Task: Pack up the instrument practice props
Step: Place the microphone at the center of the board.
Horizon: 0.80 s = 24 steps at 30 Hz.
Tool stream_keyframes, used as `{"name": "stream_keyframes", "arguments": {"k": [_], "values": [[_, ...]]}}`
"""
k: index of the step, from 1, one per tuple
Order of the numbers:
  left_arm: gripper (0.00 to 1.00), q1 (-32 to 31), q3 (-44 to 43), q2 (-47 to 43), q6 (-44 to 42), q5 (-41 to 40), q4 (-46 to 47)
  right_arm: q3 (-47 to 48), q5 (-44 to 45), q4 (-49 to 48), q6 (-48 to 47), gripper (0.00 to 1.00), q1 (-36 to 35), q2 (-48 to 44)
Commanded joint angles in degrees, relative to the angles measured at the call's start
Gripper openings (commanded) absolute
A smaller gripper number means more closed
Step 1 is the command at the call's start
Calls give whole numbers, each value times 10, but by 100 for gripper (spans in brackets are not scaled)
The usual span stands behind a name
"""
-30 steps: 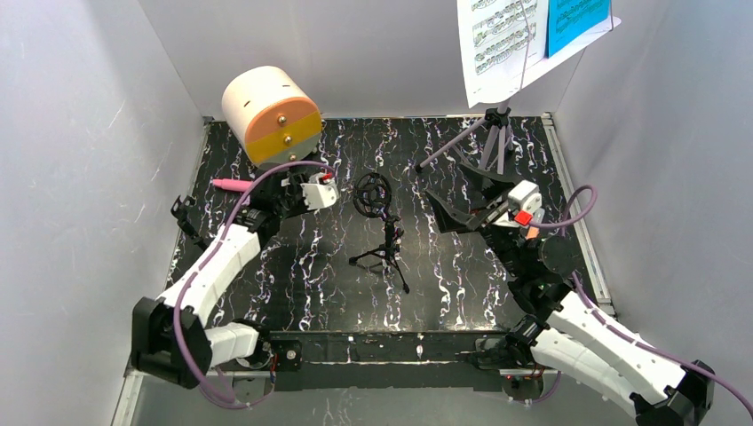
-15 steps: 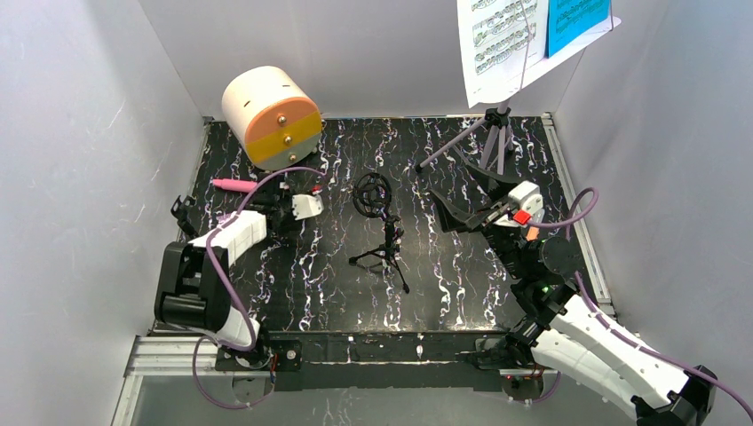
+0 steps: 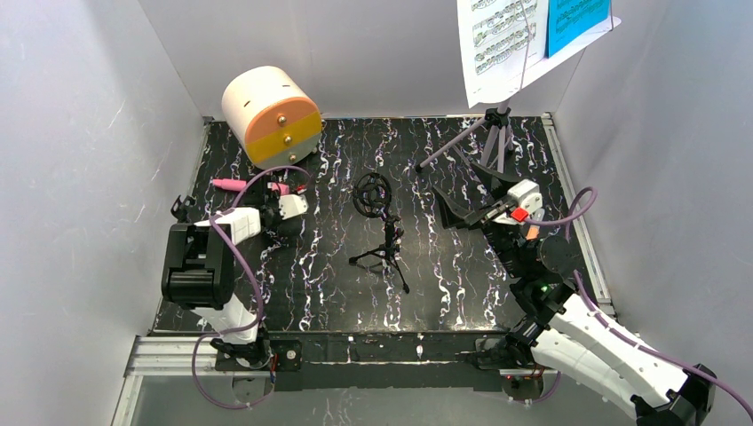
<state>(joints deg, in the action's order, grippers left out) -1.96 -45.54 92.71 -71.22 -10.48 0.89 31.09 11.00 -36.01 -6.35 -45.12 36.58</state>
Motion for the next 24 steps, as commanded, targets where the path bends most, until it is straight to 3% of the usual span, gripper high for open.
{"name": "stream_keyframes", "arguments": {"k": [1, 5, 10, 17, 24], "values": [[24, 2, -19, 20, -8, -35, 42, 0, 13, -17, -11, 98, 0, 2], [46, 1, -27, 40, -5, -51, 57, 0, 14, -18, -14, 98, 0, 1], [60, 3, -14, 41, -1, -68, 88, -1, 14, -20, -16, 98, 0, 5], [71, 3, -2, 30, 21, -109, 166, 0, 5, -18, -16, 98, 0, 16], [74, 5, -25, 12, 138, -120, 181, 5, -10, -7, -9, 98, 0, 23]]}}
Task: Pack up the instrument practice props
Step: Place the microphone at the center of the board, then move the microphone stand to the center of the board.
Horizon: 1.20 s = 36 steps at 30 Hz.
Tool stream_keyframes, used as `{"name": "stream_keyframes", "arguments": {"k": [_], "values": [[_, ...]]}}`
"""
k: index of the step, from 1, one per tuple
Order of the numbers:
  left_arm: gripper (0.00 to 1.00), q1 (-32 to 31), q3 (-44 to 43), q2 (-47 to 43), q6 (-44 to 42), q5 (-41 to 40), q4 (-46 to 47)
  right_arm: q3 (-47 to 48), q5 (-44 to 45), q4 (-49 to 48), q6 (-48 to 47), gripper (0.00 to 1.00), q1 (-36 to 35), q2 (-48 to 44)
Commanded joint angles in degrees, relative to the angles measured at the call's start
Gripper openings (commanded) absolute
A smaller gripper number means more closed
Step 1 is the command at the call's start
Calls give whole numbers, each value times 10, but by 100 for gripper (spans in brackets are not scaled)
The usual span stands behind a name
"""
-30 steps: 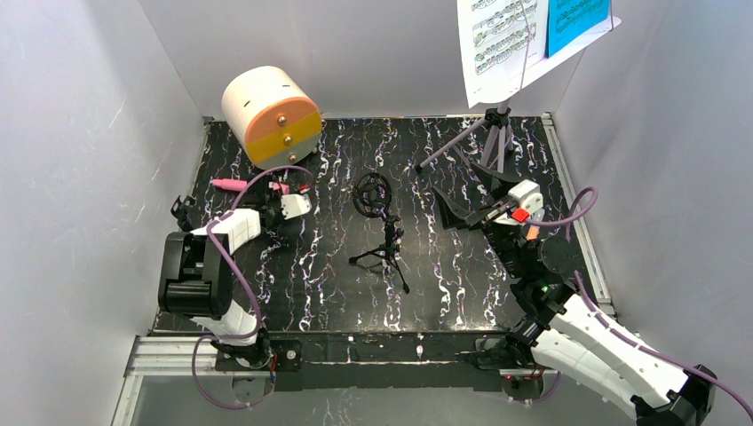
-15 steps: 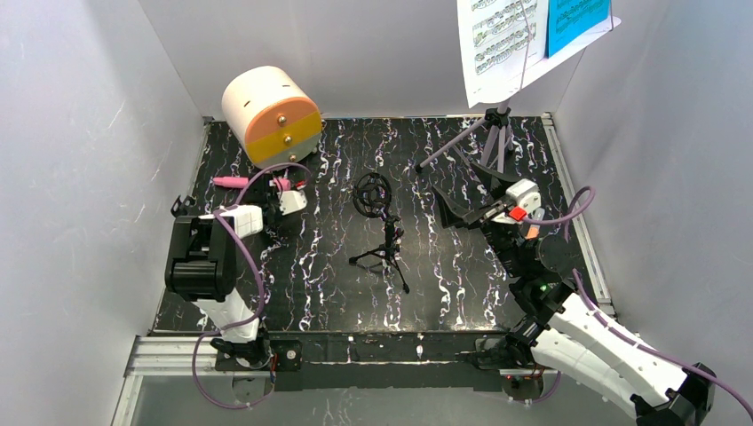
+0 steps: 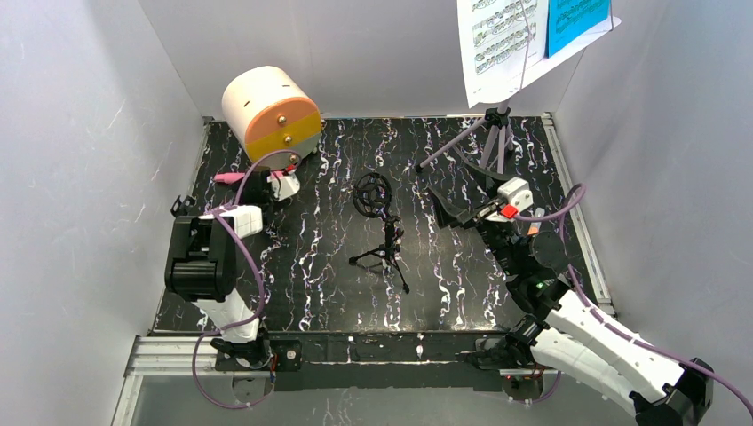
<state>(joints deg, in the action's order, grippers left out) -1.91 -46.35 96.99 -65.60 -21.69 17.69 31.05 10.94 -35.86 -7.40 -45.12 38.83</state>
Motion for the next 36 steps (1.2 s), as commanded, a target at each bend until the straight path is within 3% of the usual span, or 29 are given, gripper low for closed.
{"name": "stream_keyframes", "arguments": {"k": [1, 6, 14, 19, 26, 31, 36], "values": [[75, 5, -16, -42, 98, 3, 5, 6, -13, -7, 2, 98, 0, 2], [76, 4, -6, -110, 212, 67, -16, 8, -23, -6, 7, 98, 0, 8], [76, 4, -37, -197, 564, 186, -69, 11, -30, 2, 16, 98, 0, 23], [76, -27, -15, -258, 698, 257, -104, 8, -30, 9, 27, 98, 0, 36], [76, -147, 96, -375, 825, 250, -90, -13, -31, -15, 48, 98, 0, 56], [77, -225, 216, -443, 920, 290, 22, -45, -26, -46, 66, 98, 0, 72], [84, -319, 287, -495, 885, 261, 125, -105, 1, -136, 70, 98, 0, 79]]}}
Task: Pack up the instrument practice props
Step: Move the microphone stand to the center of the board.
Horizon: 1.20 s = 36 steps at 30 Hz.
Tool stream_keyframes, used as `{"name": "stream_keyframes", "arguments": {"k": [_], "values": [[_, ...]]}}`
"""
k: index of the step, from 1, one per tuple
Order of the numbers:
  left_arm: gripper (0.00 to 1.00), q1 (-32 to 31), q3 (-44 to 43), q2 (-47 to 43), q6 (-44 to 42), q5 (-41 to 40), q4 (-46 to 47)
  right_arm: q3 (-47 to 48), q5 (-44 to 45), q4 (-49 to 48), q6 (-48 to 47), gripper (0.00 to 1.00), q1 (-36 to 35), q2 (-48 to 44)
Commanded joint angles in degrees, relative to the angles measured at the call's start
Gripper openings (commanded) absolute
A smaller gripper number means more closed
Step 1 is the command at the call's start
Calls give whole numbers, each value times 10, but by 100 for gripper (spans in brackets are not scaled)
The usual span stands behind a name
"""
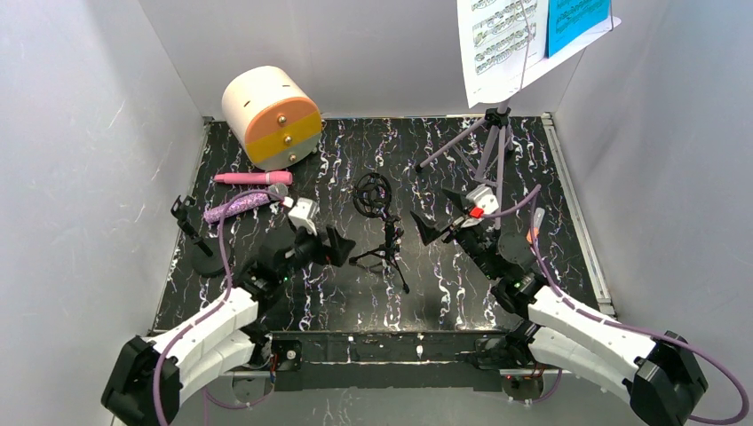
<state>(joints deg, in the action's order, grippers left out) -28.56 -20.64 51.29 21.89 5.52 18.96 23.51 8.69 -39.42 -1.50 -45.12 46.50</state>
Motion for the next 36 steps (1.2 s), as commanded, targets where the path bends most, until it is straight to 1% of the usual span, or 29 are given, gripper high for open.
{"name": "stream_keyframes", "arguments": {"k": [1, 6, 8, 12, 17, 20, 23, 29, 31, 33, 36], "values": [[85, -60, 36, -40, 8, -13, 132, -37, 26, -111, 11, 98, 0, 4], [85, -90, 43, -11, 3, 12, 210, -73, 37, -166, 6, 98, 0, 8], [85, -111, 46, 0, -14, 1, 237, -93, 50, -204, 3, 99, 0, 12], [85, -159, 60, 42, -69, -25, 354, -129, 63, -274, -1, 99, 1, 20], [81, -188, 9, 130, -117, -16, 391, -137, 59, -294, -6, 99, 1, 23], [79, -195, 0, 164, -144, -23, 415, -141, 63, -294, -13, 99, 1, 16], [75, -197, -15, 205, -167, -13, 421, -144, 66, -292, -17, 99, 3, 8], [59, -199, -38, 280, -179, 4, 457, -142, 69, -285, -19, 99, 4, 9], [53, -199, -41, 291, -183, 6, 466, -140, 75, -279, -20, 99, 4, 8], [42, -199, -42, 294, -191, 9, 470, -141, 77, -277, -21, 99, 4, 4], [22, -199, -38, 289, -207, 4, 471, -141, 78, -276, -22, 99, 4, 0]]}}
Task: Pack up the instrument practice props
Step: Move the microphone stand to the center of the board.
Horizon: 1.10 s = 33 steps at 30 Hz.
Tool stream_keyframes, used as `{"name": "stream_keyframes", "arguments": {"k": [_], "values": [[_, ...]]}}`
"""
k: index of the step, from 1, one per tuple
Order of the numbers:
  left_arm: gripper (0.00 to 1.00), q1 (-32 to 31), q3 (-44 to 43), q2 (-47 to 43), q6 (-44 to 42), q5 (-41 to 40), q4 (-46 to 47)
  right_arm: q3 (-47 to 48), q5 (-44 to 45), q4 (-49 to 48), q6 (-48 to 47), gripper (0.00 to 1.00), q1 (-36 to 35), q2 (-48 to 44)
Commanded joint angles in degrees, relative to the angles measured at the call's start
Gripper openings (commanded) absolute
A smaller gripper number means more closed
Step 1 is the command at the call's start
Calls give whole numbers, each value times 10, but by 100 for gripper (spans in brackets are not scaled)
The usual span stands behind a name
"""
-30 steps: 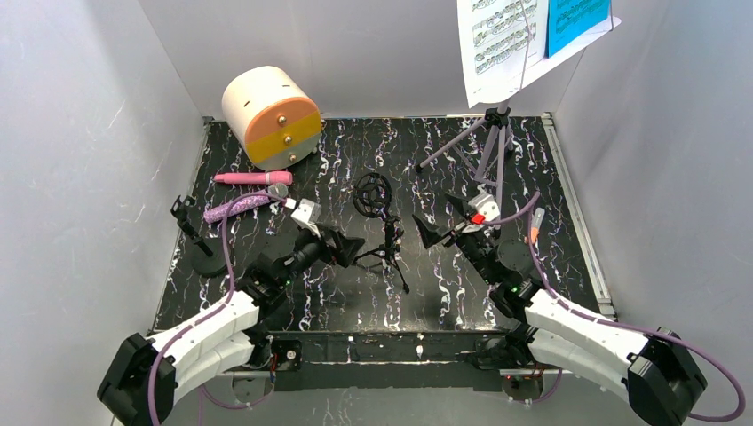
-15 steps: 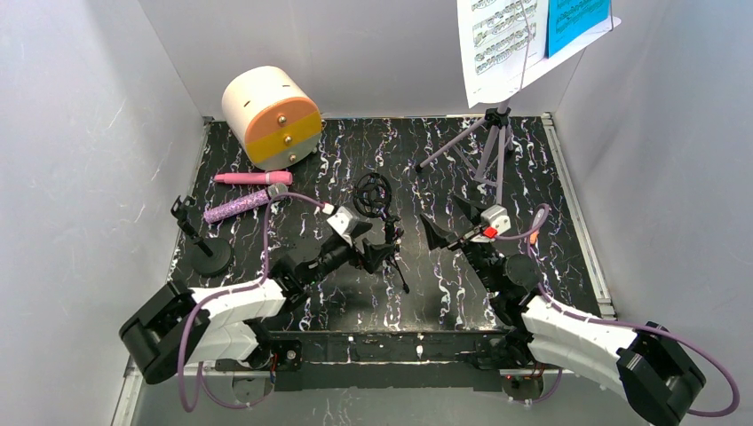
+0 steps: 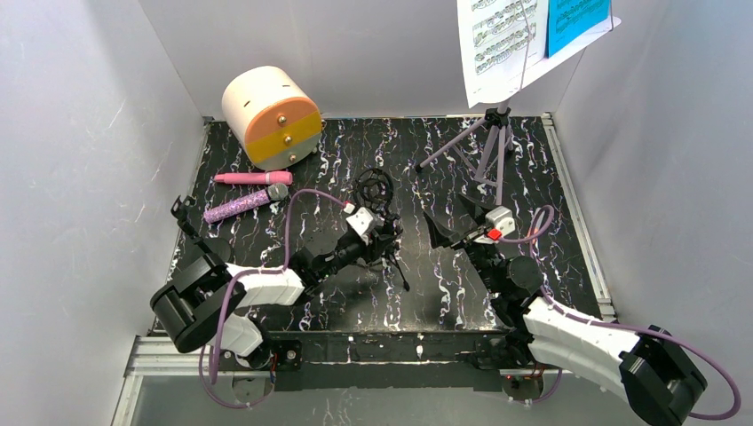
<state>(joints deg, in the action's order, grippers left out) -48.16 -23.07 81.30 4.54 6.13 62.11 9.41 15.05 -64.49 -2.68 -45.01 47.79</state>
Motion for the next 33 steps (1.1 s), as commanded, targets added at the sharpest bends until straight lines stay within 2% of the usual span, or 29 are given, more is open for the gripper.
{"name": "stream_keyframes", "arguments": {"k": [1, 4, 9, 16, 23, 27, 33], "values": [[16, -3, -11, -15, -41, -7, 40, 0, 15, -24, -11, 99, 3, -12], [7, -3, 11, -34, -69, -60, 40, 1, 16, -21, -12, 99, 4, -10], [0, -3, 54, -81, -109, -179, 34, -1, 23, -20, -13, 98, 3, -13], [0, 17, 105, -134, -137, -404, 16, -1, 21, -20, -13, 98, 5, -13], [0, 99, 132, -178, -118, -578, -15, -3, 18, -19, -11, 98, 4, -20], [0, 135, 120, -165, -151, -634, -15, -3, 12, -18, -5, 98, 4, -20], [0, 208, 123, -145, -122, -656, -12, -4, 4, -18, 5, 98, 5, -16]]}}
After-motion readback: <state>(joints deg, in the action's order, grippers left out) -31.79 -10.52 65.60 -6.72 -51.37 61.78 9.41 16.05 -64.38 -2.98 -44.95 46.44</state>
